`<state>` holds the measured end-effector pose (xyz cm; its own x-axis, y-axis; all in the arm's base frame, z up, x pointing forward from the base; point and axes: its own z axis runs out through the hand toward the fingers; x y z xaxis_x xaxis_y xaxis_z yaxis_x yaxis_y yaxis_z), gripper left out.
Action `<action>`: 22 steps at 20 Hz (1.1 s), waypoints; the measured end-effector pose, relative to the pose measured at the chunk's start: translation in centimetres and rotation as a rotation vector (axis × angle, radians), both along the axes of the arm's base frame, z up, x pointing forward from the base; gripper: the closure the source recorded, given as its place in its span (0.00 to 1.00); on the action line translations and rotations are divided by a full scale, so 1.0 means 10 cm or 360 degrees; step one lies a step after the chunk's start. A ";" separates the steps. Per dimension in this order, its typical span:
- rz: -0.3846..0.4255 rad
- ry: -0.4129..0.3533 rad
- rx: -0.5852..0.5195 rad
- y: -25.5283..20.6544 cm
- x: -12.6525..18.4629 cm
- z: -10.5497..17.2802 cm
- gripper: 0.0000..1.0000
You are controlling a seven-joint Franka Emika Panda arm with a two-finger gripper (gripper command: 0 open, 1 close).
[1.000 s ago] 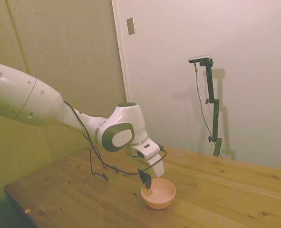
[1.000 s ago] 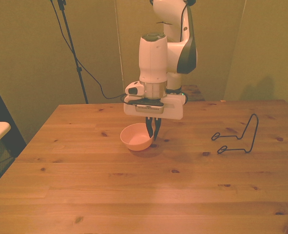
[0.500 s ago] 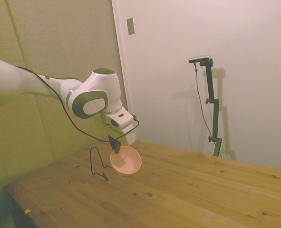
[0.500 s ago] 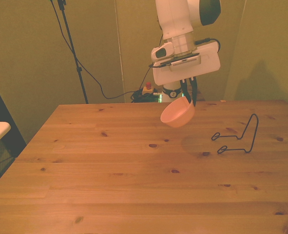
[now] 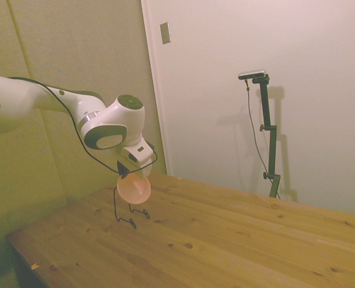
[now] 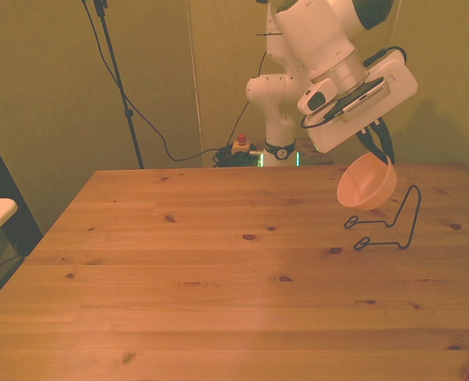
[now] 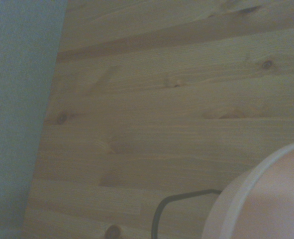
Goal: Load the bowl
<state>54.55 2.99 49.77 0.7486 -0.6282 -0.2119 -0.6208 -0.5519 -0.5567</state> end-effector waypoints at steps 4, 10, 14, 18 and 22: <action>0.0044 -0.0025 0.0088 0.03 0.04 -0.09 1.00; 0.0106 -0.0052 0.0233 0.08 0.13 -0.36 1.00; 0.0133 -0.0060 0.0296 0.11 0.10 -0.46 1.00; 0.0146 -0.0074 0.0349 0.10 0.04 -0.59 1.00; 0.0156 -0.0081 0.0381 0.11 0.00 -0.69 1.00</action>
